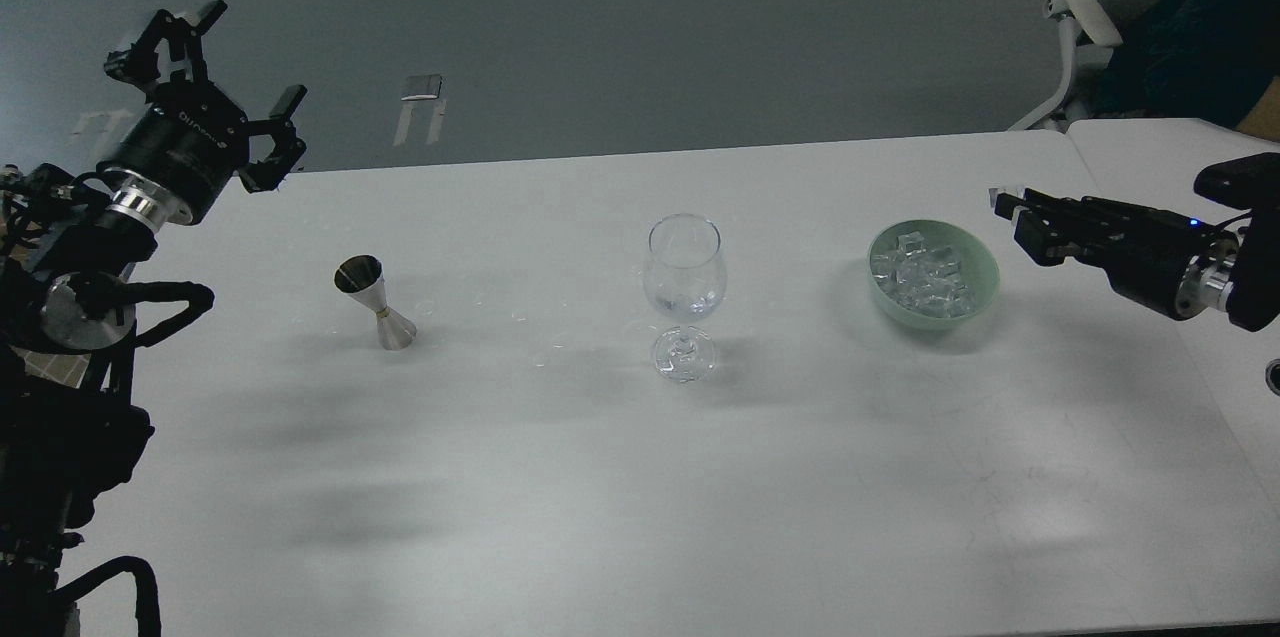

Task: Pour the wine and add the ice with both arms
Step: 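Lift the ice cube with the right gripper toward the wine glass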

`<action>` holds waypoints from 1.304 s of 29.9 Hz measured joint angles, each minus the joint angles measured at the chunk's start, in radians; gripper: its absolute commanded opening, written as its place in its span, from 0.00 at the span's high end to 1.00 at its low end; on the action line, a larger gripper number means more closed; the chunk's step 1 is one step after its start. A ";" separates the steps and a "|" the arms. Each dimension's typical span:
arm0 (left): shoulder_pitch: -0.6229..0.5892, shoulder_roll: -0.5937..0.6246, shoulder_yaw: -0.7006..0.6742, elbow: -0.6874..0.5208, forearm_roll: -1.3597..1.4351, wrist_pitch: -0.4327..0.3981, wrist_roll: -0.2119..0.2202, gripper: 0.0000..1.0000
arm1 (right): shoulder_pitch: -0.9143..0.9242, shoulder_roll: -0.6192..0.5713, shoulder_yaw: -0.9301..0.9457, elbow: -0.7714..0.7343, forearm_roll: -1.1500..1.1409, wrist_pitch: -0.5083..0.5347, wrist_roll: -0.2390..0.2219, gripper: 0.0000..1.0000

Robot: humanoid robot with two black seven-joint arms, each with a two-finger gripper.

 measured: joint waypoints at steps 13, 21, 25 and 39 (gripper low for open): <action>-0.003 -0.002 0.000 -0.004 0.000 0.001 0.004 0.03 | 0.367 -0.138 -0.016 0.293 0.064 0.246 0.006 1.00; -0.002 -0.001 0.001 -0.004 0.000 0.001 0.007 0.03 | 0.651 0.014 -0.316 0.266 0.073 0.306 0.007 1.00; -0.003 -0.011 0.001 -0.004 0.000 0.001 0.007 0.03 | 0.787 0.096 -0.490 0.241 0.084 0.314 0.013 1.00; 0.002 -0.038 0.002 -0.027 0.000 0.002 0.007 0.03 | 1.090 0.347 -0.813 0.139 0.238 0.430 0.045 1.00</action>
